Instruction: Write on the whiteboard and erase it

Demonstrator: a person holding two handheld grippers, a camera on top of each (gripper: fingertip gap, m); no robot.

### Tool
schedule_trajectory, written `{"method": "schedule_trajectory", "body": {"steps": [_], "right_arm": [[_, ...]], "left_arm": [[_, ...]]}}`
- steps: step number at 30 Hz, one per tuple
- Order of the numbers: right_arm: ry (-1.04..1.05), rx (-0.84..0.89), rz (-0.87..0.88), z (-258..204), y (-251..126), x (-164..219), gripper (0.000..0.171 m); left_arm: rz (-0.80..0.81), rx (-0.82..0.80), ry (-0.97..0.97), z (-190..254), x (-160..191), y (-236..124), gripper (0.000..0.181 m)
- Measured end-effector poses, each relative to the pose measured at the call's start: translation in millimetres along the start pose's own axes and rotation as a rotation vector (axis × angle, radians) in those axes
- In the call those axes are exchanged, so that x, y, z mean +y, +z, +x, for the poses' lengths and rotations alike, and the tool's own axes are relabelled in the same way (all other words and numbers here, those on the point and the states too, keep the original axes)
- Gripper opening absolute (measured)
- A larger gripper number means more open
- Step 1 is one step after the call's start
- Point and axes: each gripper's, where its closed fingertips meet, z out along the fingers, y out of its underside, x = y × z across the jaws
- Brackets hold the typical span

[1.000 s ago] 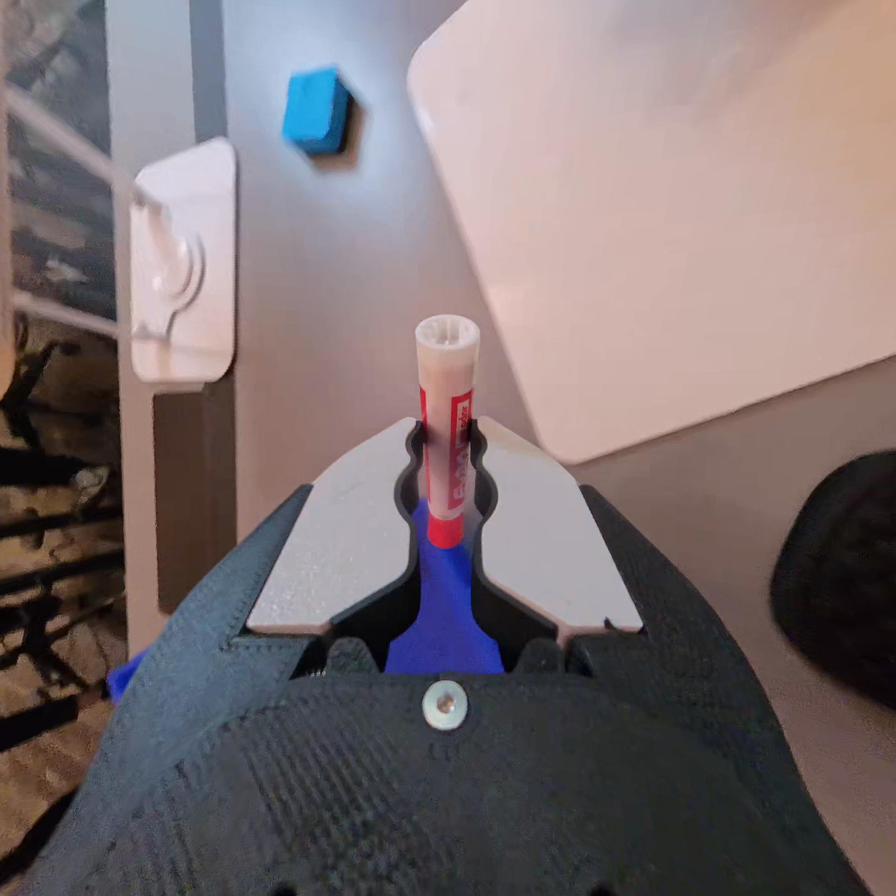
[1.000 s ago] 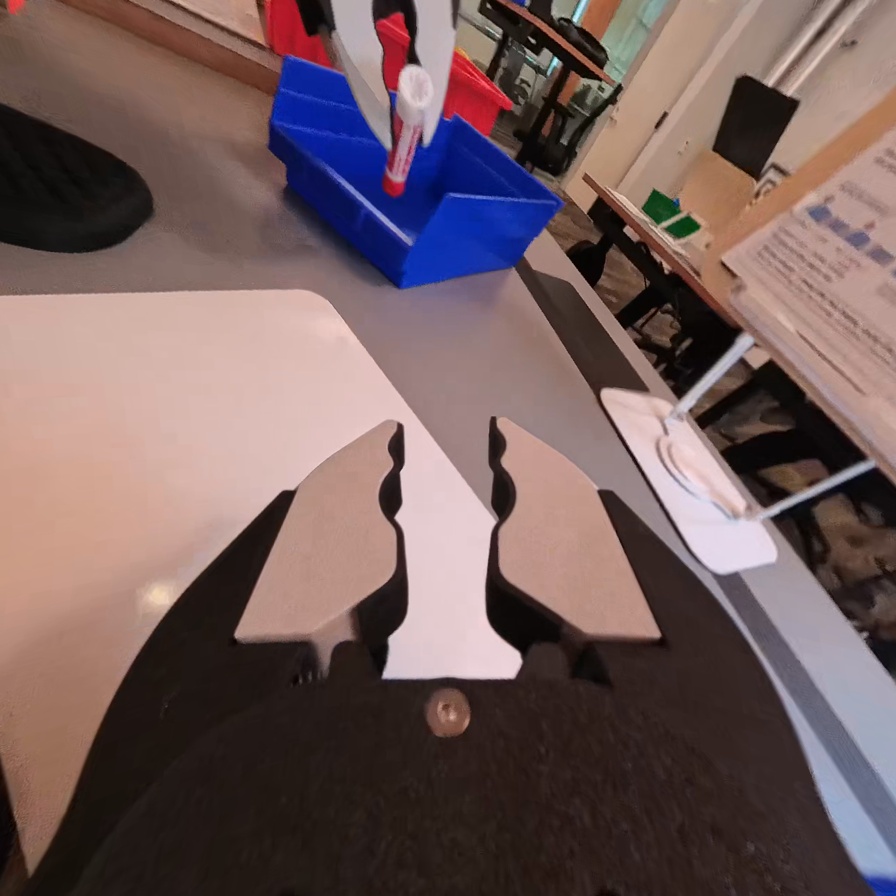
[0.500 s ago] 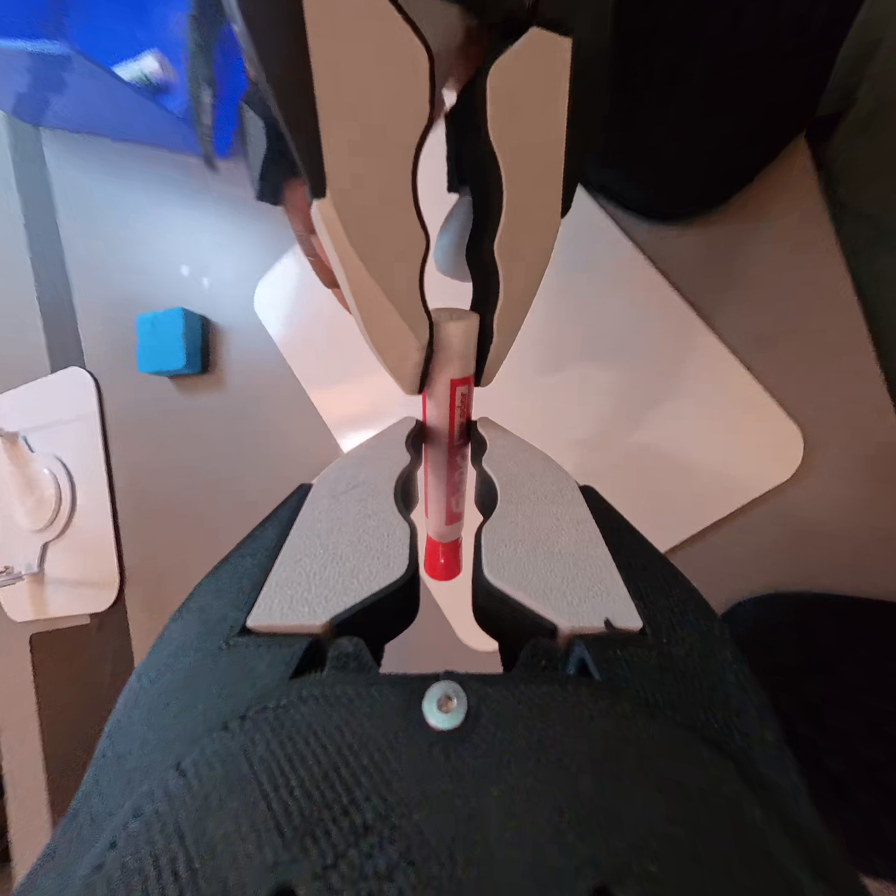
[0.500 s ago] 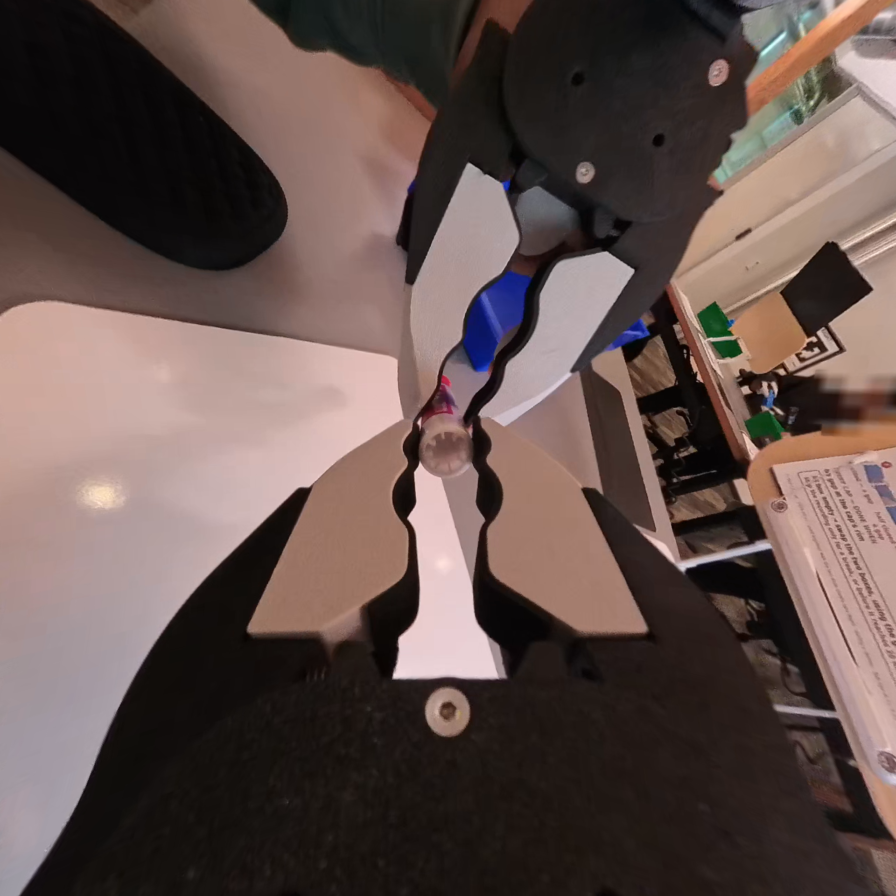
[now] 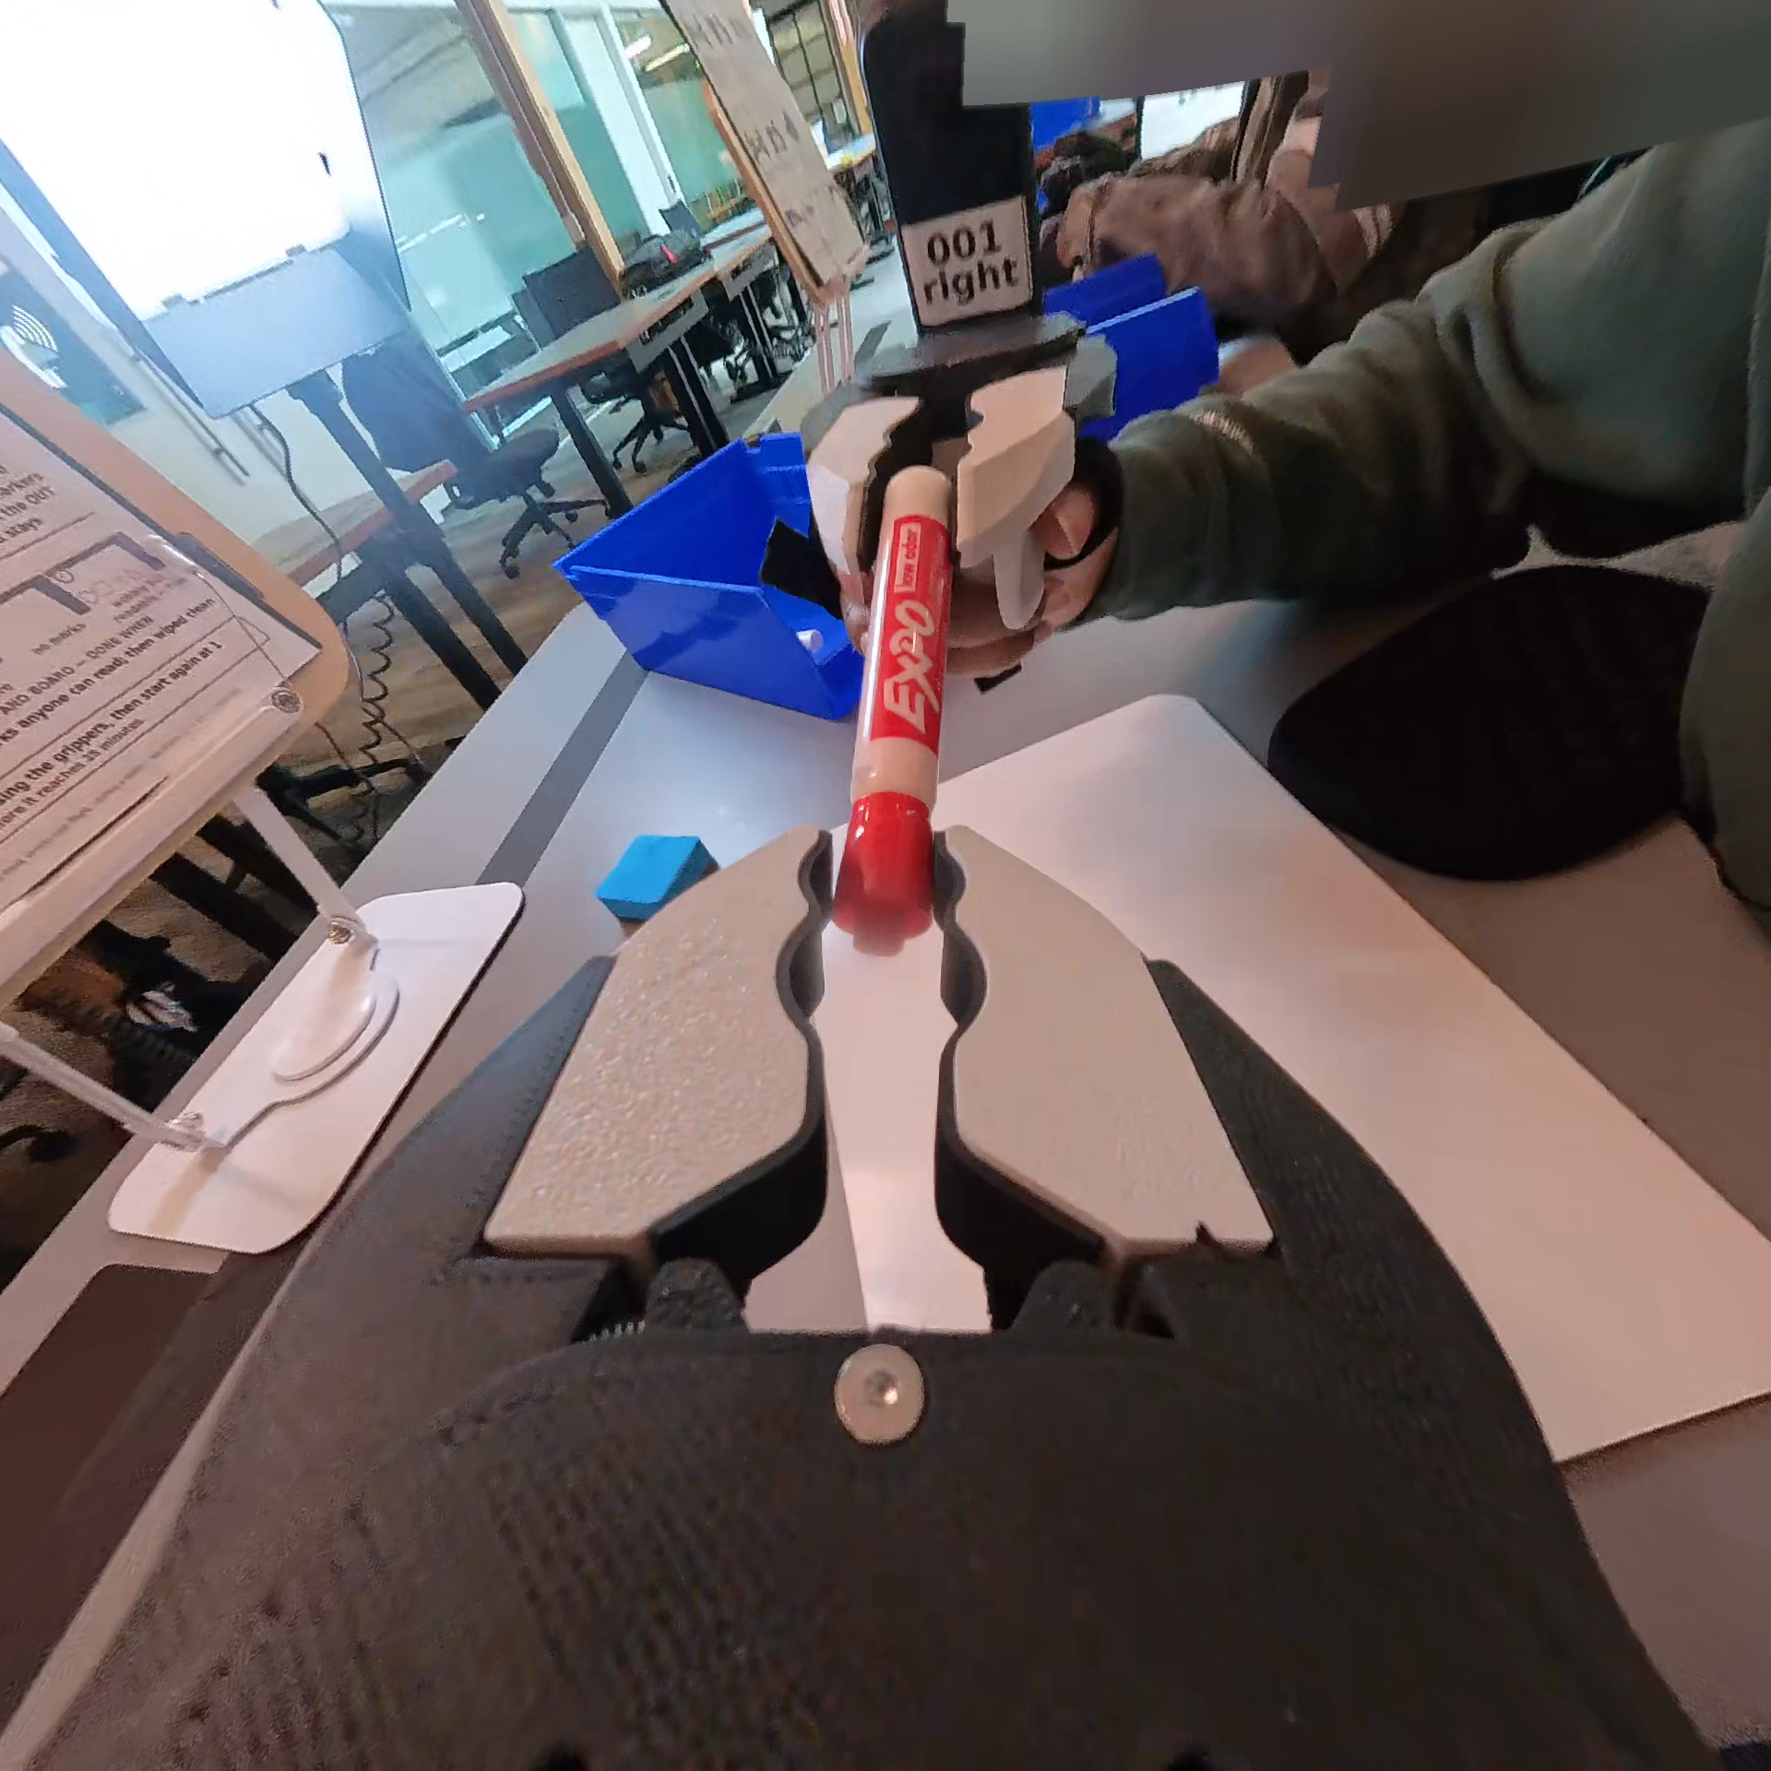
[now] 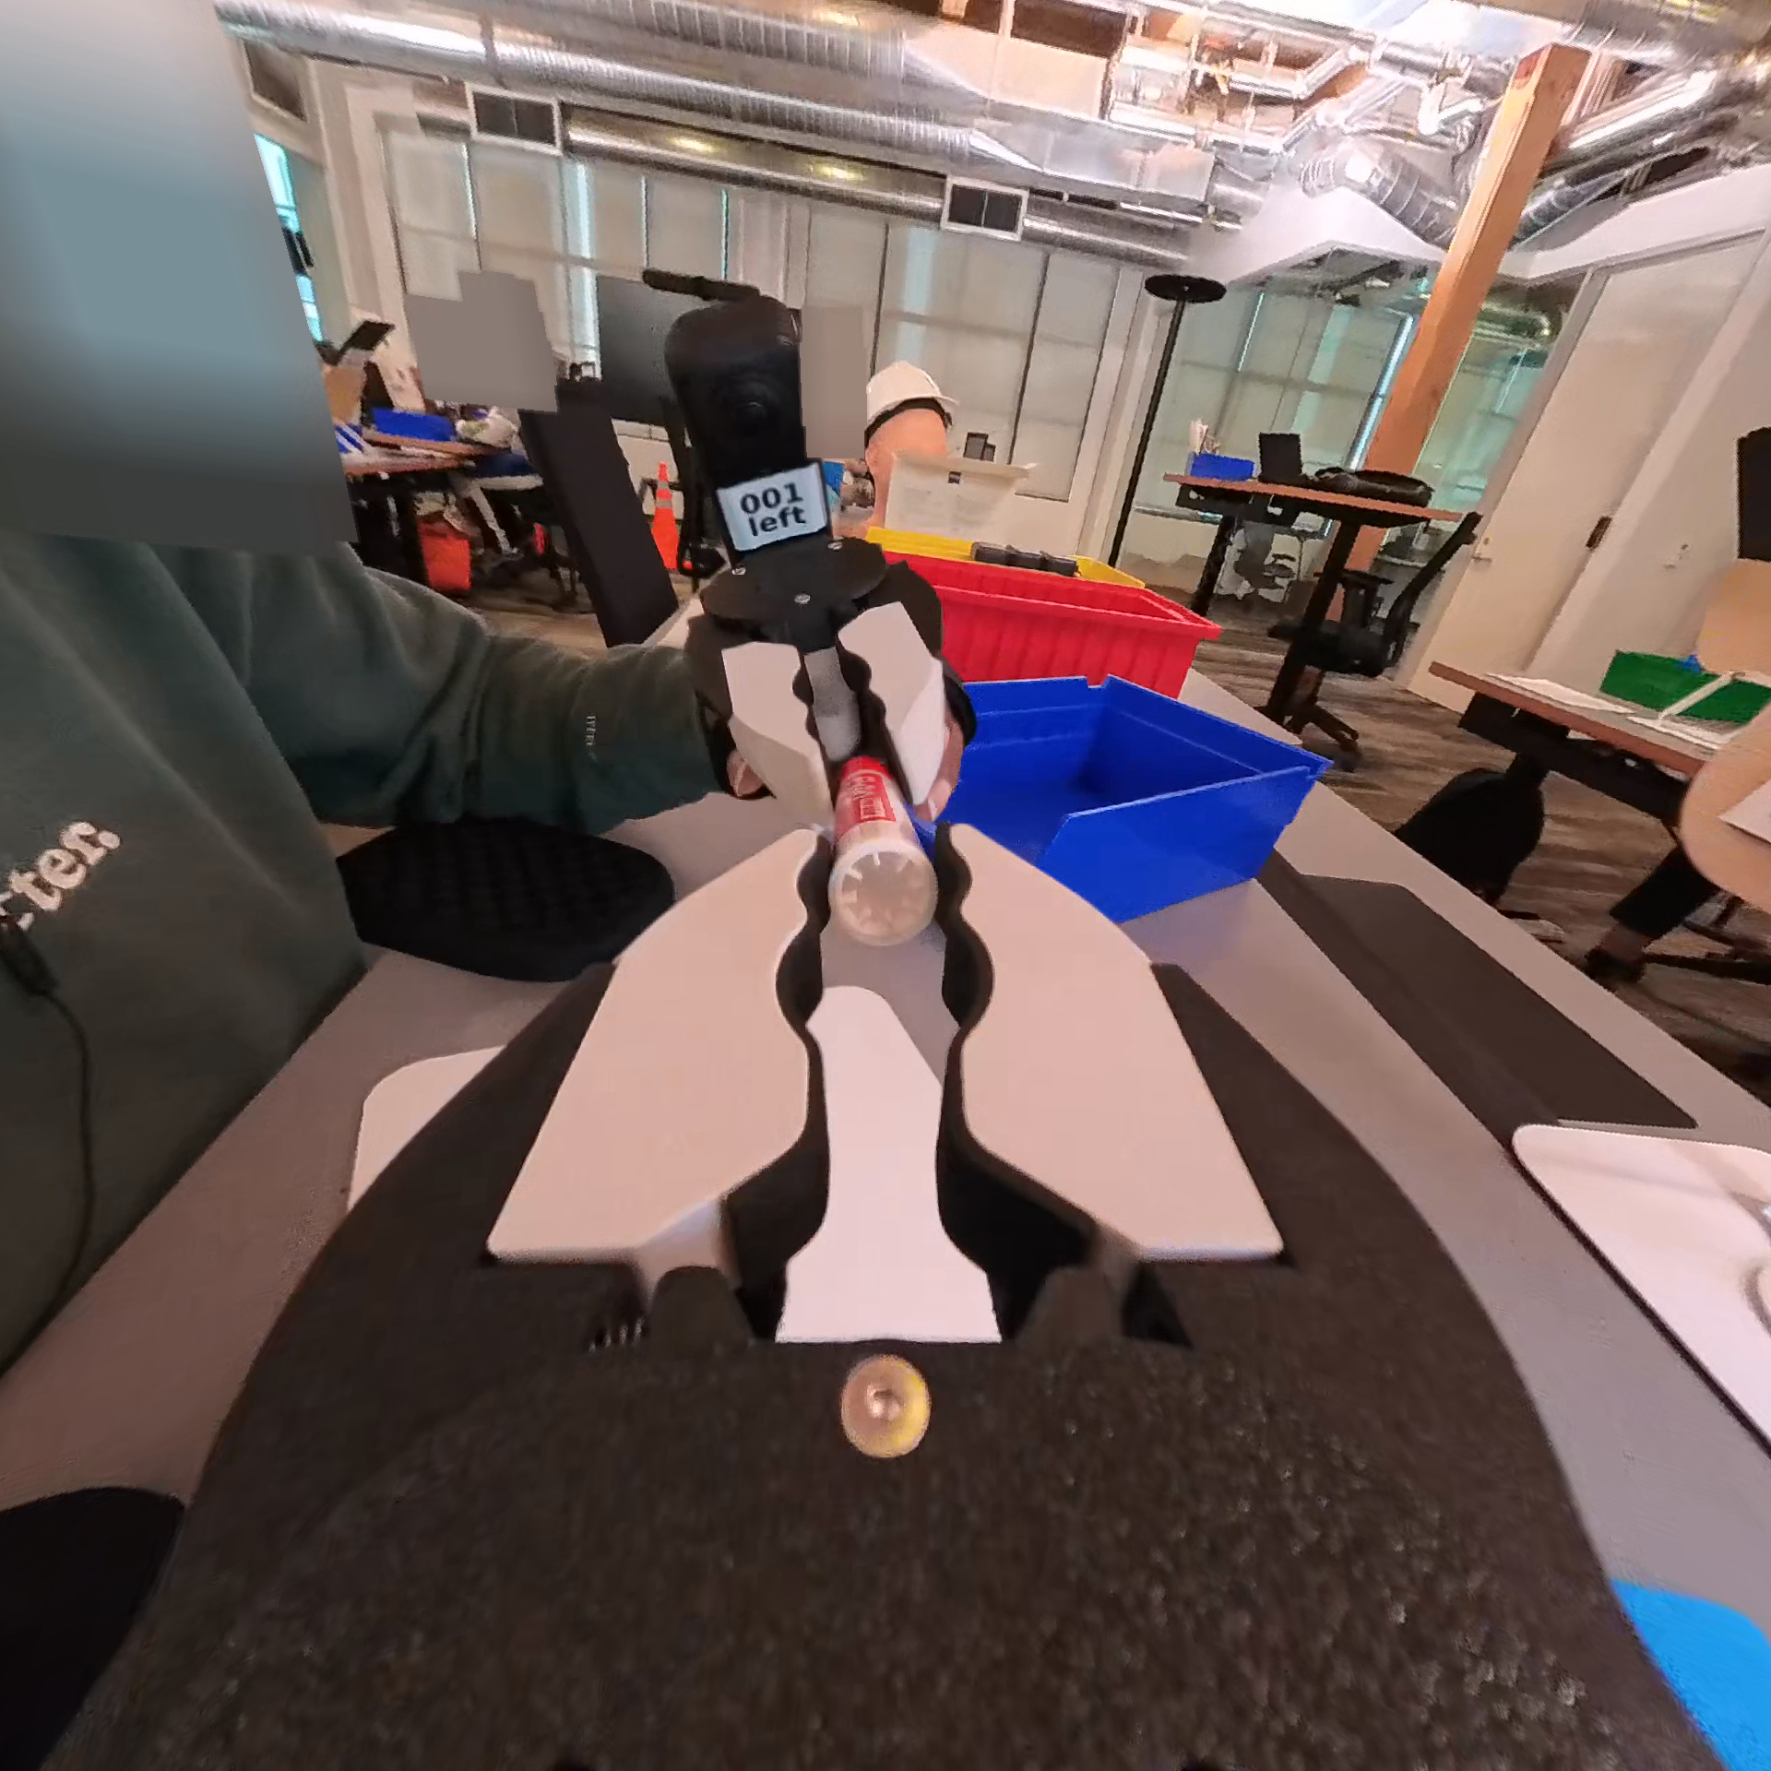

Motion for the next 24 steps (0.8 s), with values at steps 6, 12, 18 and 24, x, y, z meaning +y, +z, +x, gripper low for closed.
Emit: {"method": "schedule_trajectory", "body": {"steps": [6,12,18,24], "right_arm": [[0.067,-0.021,0.026,2.1,-0.3,5.2,0.021],[-0.068,-0.014,-0.140,-5.5,5.8,21.9,0.023],[-0.157,-0.033,-0.262,-22.2,23.5,45.5,0.035],[-0.127,-0.050,-0.263,-29.0,32.6,57.8,0.035]], "left_arm": [[0.013,0.011,-0.018,2.0,2.2,-1.1,0.019],[0.003,0.095,-0.091,8.9,10.5,-8.3,0.019],[-0.028,0.155,-0.107,22.9,19.7,-1.3,0.018],[-0.035,0.185,-0.144,31.4,22.4,6.1,0.019]]}}
